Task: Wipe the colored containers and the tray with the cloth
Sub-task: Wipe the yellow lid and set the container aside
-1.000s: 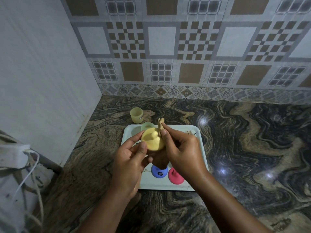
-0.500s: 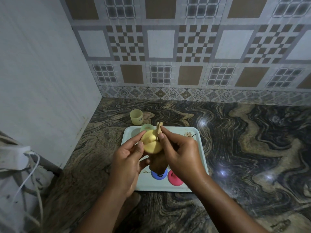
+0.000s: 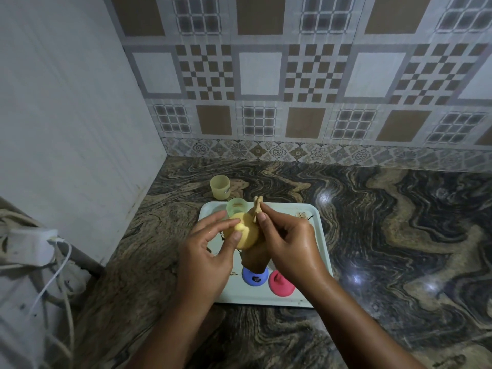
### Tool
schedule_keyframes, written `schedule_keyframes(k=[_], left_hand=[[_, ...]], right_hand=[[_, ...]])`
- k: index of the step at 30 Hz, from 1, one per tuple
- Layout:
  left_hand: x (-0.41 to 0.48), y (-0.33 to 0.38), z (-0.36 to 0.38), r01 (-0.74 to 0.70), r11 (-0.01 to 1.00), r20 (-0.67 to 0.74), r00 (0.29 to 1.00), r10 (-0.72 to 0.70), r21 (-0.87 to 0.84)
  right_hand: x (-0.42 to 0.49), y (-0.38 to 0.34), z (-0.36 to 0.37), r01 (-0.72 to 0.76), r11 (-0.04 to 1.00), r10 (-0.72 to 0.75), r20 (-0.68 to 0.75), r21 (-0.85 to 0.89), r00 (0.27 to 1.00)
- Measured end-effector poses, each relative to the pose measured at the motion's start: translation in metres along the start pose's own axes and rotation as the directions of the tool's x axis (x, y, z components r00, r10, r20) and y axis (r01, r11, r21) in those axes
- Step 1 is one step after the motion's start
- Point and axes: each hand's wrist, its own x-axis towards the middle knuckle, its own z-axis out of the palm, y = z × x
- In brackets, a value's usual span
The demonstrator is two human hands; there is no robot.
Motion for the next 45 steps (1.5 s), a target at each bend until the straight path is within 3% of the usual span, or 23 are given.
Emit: schedule_keyframes(k=[10,13,18,25,33,45], left_hand=[[0.023,-0.017,-0.008,-0.088,0.983,-0.079,0.992,0.101,0.159],[0.048,-0.023,-0.010,-0.111,0.968,-0.083,0.988,0.133,0.226],[0.100,-0.043,-0.006,-0.084,0.940,-0.045,0.993,0.105,0.332],[0.160,-0.089,0.017,-0.004,0.879,-0.005,1.000,0.007,0.476],[0.199,-0.124,0.049,0.107,0.860,0.003,0.992,-0.125,0.499],[0.222,-0.153,0.075,0.182,0.883,0.063,0.971,-0.231,0.432]], right_hand=[[0.019,0.004,0.003,0.115,0.988,-0.115,0.007,-0.106,0.993],[0.034,-0.001,0.011,0.245,0.949,-0.249,0.006,-0.198,0.968],[0.086,0.019,0.034,0.489,0.790,-0.503,0.065,-0.370,0.862],[0.144,0.046,0.059,0.486,0.725,-0.451,0.198,-0.488,0.871],[0.183,0.072,0.081,0.379,0.783,-0.338,0.173,-0.494,0.925],[0.206,0.102,0.087,0.337,0.838,-0.344,0.065,-0.430,0.937]])
